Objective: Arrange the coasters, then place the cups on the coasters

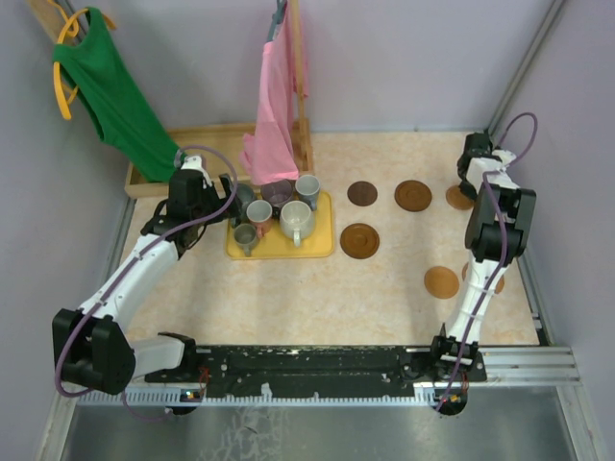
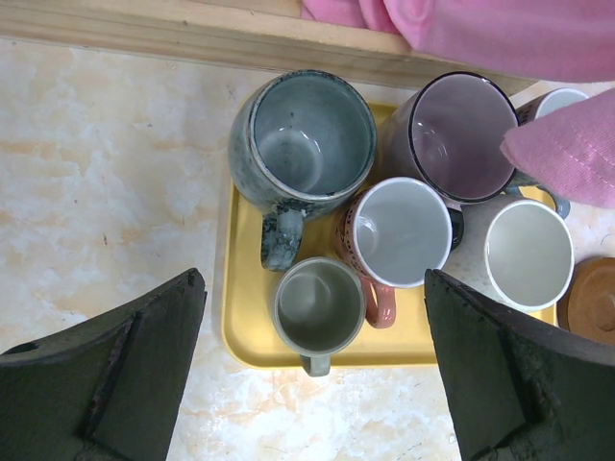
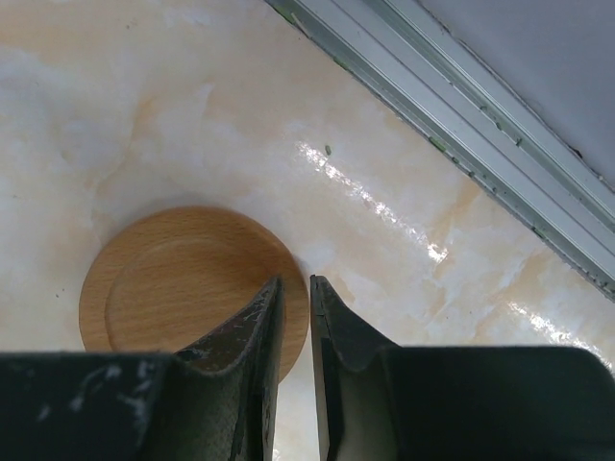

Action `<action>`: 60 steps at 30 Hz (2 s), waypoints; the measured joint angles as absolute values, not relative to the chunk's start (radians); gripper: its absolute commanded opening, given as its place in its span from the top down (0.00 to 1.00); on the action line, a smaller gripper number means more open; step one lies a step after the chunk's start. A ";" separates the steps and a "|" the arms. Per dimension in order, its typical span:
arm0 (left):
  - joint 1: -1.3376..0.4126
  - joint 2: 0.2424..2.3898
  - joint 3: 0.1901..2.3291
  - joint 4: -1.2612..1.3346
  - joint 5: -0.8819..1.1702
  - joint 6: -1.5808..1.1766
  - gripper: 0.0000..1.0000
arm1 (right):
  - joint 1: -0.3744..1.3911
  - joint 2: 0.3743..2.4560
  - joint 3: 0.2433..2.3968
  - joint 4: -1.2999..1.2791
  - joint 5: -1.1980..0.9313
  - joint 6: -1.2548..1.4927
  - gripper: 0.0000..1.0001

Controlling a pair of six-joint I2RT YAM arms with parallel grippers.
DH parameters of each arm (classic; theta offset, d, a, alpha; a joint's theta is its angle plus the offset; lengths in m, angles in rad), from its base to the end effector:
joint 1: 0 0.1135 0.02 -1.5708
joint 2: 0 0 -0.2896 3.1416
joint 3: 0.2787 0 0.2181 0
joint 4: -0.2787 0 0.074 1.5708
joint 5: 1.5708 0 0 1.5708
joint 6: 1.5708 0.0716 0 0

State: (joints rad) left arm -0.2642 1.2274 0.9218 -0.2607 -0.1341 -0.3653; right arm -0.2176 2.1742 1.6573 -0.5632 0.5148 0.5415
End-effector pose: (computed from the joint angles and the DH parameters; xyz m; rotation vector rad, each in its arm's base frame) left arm 0.2562 -0.0594 0.3026 -0.1868 2.1317 -0.2271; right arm 0.4420 -0.1338 0.1803 1.0905 2.2845 -0.5543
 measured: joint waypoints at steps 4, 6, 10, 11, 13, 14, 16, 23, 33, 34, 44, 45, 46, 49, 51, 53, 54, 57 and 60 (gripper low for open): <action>-0.264 1.227 0.922 -0.261 -0.130 -0.368 0.00 | -0.216 2.155 1.632 -0.559 0.506 0.525 0.80; -0.264 1.227 0.922 -0.260 -0.128 -0.369 0.00 | -0.209 2.139 1.612 -0.554 0.492 0.511 0.80; -0.264 1.227 0.922 -0.260 -0.126 -0.370 0.00 | -0.188 2.107 1.602 -0.552 0.469 0.488 0.79; -0.264 1.227 0.922 -0.261 -0.126 -0.370 0.00 | -0.176 2.096 1.605 -0.551 0.467 0.484 0.79; -0.264 1.227 0.922 -0.261 -0.126 -0.370 0.00 | -0.146 2.074 1.616 -0.554 0.464 0.478 0.79; -0.264 1.227 0.922 -0.261 -0.126 -0.370 0.00 | -0.129 2.061 1.621 -0.553 0.461 0.474 0.79; -0.264 1.227 0.922 -0.261 -0.126 -0.369 0.00 | -0.094 2.026 1.625 -0.554 0.448 0.473 0.79; -0.274 1.225 0.922 -0.262 -0.126 -0.367 0.00 | -0.022 1.845 1.522 -0.541 0.391 0.476 0.79; -0.336 1.225 0.922 -0.262 -0.126 -0.366 0.00 | 0.012 1.584 1.238 -0.600 0.328 0.513 0.81; -0.343 1.225 0.922 -0.262 -0.127 -0.366 0.00 | 0.016 1.554 1.208 -0.609 0.319 0.524 0.82; -0.378 1.250 0.921 -0.252 -0.115 -0.368 0.00 | 0.037 1.275 0.888 -0.680 0.226 0.642 0.82; -0.379 1.251 0.921 -0.247 -0.112 -0.368 0.00 | 0.040 1.264 0.868 -0.692 0.225 0.650 0.82; -0.381 1.253 0.921 -0.244 -0.110 -0.368 0.00 | 0.043 1.259 0.855 -0.703 0.225 0.656 0.82; -0.387 1.259 0.921 -0.239 -0.105 -0.367 0.00 | 0.044 1.259 0.825 -0.723 0.226 0.670 0.82; -0.389 1.261 0.921 -0.238 -0.102 -0.367 0.00 | 0.044 1.257 0.807 -0.727 0.226 0.682 0.82; -0.391 1.262 0.921 -0.236 -0.099 -0.367 0.00 | 0.044 1.250 0.779 -0.723 0.227 0.691 0.82; -0.392 1.263 0.921 -0.235 -0.098 -0.367 0.00 | 0.044 1.246 0.764 -0.722 0.228 0.695 0.82; -0.393 1.267 0.921 -0.231 -0.094 -0.367 0.00 | 0.044 1.246 0.724 -0.719 0.230 0.708 0.82; -0.397 1.271 0.921 -0.231 -0.093 -0.367 0.00 | 0.044 1.259 0.701 -0.714 0.230 0.712 0.82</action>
State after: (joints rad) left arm -0.3969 1.2705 0.9215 -0.2310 -0.0929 -0.3672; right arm 0.0441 1.2594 0.7010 -0.7136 0.2302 0.7124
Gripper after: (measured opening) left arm 0.997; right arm 0.179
